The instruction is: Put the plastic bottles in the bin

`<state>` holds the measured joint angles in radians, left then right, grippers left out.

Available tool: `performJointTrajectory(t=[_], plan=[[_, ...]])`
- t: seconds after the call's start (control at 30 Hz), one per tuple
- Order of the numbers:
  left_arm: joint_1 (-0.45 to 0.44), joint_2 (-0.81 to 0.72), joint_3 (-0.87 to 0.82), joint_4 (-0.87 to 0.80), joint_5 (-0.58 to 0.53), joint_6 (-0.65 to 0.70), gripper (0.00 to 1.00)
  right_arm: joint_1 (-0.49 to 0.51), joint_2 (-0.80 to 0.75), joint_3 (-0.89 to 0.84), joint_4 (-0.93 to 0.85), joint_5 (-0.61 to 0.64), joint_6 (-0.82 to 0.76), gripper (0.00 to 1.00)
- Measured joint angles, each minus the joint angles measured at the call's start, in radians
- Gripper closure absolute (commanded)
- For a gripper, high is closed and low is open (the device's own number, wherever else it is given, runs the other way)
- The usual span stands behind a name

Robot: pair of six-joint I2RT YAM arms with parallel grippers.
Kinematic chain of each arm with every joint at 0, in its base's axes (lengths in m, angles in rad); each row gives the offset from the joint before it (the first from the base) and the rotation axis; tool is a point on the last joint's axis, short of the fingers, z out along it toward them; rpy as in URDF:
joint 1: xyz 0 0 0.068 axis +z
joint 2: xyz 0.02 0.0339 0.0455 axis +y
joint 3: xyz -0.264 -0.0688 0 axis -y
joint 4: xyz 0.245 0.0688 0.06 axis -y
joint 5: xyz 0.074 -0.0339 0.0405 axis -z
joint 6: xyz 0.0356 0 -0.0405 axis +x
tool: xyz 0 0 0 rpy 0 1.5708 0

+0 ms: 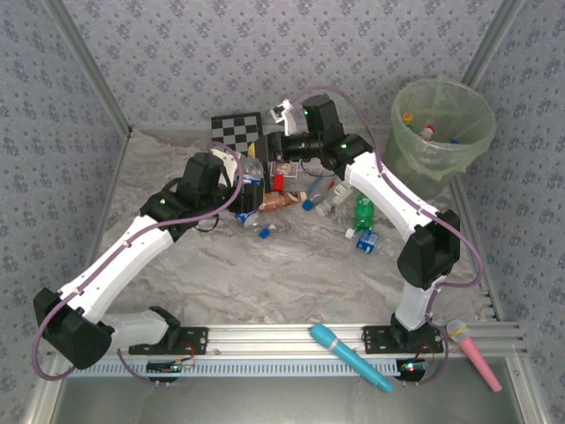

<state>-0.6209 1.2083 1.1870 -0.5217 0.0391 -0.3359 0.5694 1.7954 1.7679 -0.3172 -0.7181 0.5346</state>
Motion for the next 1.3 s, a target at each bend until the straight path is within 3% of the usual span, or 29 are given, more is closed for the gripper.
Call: performJointTrajectory(t=[0.33, 0.9, 1.07, 1.3], plan=[[-0.002, -0.007, 0.015, 0.002, -0.035, -0.016, 0.00, -0.141, -0.090, 0.000, -0.069, 0.082, -0.042, 0.69], [-0.001, -0.023, 0.017, 0.003, -0.081, -0.029, 0.00, -0.661, -0.332, 0.034, -0.194, 0.443, -0.169, 0.69], [-0.001, -0.021, 0.017, 0.006, -0.077, -0.037, 0.00, -0.722, -0.336, 0.036, -0.152, 0.582, -0.194, 0.69], [-0.001, -0.014, 0.017, 0.011, -0.077, -0.050, 0.00, -0.731, -0.299, 0.034, -0.006, 0.769, -0.269, 0.69]])
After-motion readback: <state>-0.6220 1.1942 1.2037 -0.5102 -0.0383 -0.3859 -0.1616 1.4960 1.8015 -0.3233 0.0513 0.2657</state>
